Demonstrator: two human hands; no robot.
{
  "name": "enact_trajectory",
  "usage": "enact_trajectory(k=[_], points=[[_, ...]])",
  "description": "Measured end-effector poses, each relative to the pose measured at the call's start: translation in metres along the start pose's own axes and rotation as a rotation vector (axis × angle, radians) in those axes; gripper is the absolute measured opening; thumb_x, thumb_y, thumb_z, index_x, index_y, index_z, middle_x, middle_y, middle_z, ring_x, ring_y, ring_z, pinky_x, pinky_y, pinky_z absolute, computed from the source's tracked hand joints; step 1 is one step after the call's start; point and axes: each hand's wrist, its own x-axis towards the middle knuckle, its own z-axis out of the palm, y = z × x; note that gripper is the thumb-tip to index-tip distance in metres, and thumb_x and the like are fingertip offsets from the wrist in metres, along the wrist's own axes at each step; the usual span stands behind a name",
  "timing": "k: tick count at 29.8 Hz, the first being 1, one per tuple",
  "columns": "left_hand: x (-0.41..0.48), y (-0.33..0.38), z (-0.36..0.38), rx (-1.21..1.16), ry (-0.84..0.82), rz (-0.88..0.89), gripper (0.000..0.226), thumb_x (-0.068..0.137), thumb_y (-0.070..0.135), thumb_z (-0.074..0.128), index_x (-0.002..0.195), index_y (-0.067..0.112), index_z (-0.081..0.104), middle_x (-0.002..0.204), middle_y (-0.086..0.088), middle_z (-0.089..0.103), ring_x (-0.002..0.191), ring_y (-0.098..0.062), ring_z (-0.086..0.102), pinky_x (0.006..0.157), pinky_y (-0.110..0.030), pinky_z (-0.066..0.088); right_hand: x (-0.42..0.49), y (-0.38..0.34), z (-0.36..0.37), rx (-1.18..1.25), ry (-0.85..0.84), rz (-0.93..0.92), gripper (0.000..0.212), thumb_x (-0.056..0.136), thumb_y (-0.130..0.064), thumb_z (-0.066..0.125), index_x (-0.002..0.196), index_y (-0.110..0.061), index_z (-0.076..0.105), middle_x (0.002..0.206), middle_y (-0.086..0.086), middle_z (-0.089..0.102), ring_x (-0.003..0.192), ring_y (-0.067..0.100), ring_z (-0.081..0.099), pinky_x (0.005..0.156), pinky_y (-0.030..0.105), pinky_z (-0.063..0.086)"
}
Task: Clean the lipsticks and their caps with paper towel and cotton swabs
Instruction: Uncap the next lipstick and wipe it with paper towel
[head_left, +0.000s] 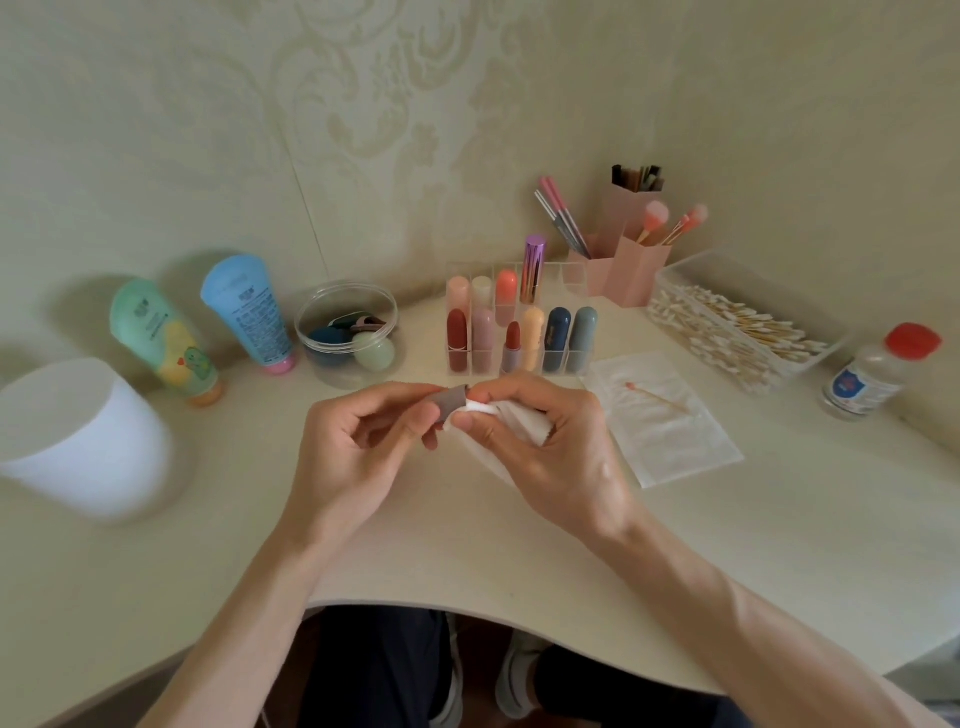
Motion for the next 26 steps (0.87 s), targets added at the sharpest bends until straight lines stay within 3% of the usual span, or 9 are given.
enact_trajectory(k=[3, 7, 10, 12, 15, 18, 20, 22, 26], points=[[-0.0013, -0.0008, 0.0013, 0.132, 0.076, 0.097, 0.021, 0.088, 0.015, 0.077, 0.108, 0.019, 0.079, 0.094, 0.009, 0.079, 0.082, -0.015, 0.073, 0.072, -0.033, 0.055, 0.0004, 0.0, 0.0001, -0.02, 0.027, 0.018, 0.011, 0.089, -0.013, 0.082, 0.098, -0.018, 0.077, 0.091, -0.014, 0.076, 0.085, -0.004, 0.071, 0.079, 0.01, 0.048], [0.0, 0.0037, 0.0049, -0.029, -0.014, -0.053, 0.026, 0.099, 0.027, 0.057, 0.108, 0.014, 0.078, 0.071, 0.001, 0.072, 0.054, -0.006, 0.058, 0.055, -0.017, 0.042, 0.0005, 0.0019, 0.0001, -0.011, 0.022, -0.025, 0.009, 0.091, -0.008, 0.081, 0.1, -0.006, 0.077, 0.094, 0.001, 0.079, 0.091, 0.013, 0.076, 0.086, 0.028, 0.057], [0.0002, 0.0004, 0.0029, -0.003, -0.045, -0.008, 0.022, 0.099, 0.021, 0.059, 0.098, 0.012, 0.079, 0.072, 0.002, 0.072, 0.058, -0.007, 0.059, 0.058, -0.016, 0.043, -0.0014, 0.0033, 0.0009, -0.013, 0.003, -0.056, 0.011, 0.093, -0.008, 0.079, 0.102, -0.006, 0.075, 0.097, 0.006, 0.079, 0.094, 0.02, 0.076, 0.089, 0.039, 0.058], [-0.0005, 0.0001, 0.0008, -0.009, -0.027, 0.026, 0.015, 0.091, 0.017, 0.07, 0.104, 0.017, 0.079, 0.084, 0.004, 0.078, 0.069, -0.011, 0.068, 0.066, -0.018, 0.052, -0.002, 0.0042, 0.0014, -0.025, 0.022, -0.055, 0.011, 0.092, -0.01, 0.08, 0.103, -0.008, 0.076, 0.099, 0.006, 0.079, 0.095, 0.018, 0.076, 0.089, 0.035, 0.058], [-0.0011, -0.0012, -0.0001, 0.051, 0.037, 0.086, 0.024, 0.083, 0.014, 0.08, 0.105, 0.023, 0.078, 0.098, 0.006, 0.08, 0.081, -0.017, 0.072, 0.073, -0.026, 0.057, -0.0018, 0.0045, 0.0021, -0.024, 0.021, -0.041, 0.012, 0.092, -0.011, 0.08, 0.103, -0.008, 0.077, 0.1, 0.003, 0.079, 0.096, 0.015, 0.076, 0.088, 0.032, 0.059], [0.0, 0.0015, 0.0007, -0.061, 0.014, -0.009, 0.02, 0.09, 0.027, 0.08, 0.109, 0.019, 0.078, 0.084, 0.002, 0.078, 0.069, -0.019, 0.068, 0.062, -0.023, 0.052, -0.0005, 0.0025, 0.0005, -0.043, 0.035, -0.063, 0.011, 0.09, -0.009, 0.082, 0.101, -0.01, 0.077, 0.097, 0.001, 0.079, 0.093, 0.012, 0.076, 0.086, 0.025, 0.057], [-0.0004, 0.0007, 0.0009, -0.125, -0.049, -0.1, 0.029, 0.1, 0.042, 0.064, 0.111, 0.019, 0.079, 0.074, -0.003, 0.072, 0.058, -0.018, 0.061, 0.052, -0.023, 0.041, 0.0, 0.0024, -0.0003, -0.046, 0.031, -0.083, 0.011, 0.09, -0.007, 0.082, 0.1, -0.007, 0.077, 0.095, 0.002, 0.078, 0.092, 0.015, 0.076, 0.086, 0.03, 0.058], [-0.0005, -0.0019, 0.0011, -0.112, -0.082, -0.107, 0.031, 0.107, 0.035, 0.055, 0.103, 0.017, 0.081, 0.073, -0.004, 0.069, 0.057, -0.018, 0.056, 0.052, -0.026, 0.037, -0.0006, 0.0031, -0.0001, -0.044, 0.016, -0.095, 0.013, 0.091, -0.007, 0.081, 0.102, -0.003, 0.077, 0.094, 0.004, 0.079, 0.092, 0.017, 0.076, 0.088, 0.034, 0.058], [-0.0013, -0.0014, -0.0001, -0.059, -0.022, -0.013, 0.02, 0.091, 0.018, 0.071, 0.106, 0.023, 0.081, 0.081, -0.005, 0.076, 0.065, -0.012, 0.061, 0.061, -0.022, 0.047, -0.0009, 0.0041, 0.0014, -0.067, 0.032, -0.061, 0.014, 0.09, -0.011, 0.082, 0.102, -0.005, 0.079, 0.096, 0.001, 0.078, 0.092, 0.008, 0.074, 0.086, 0.019, 0.054]])
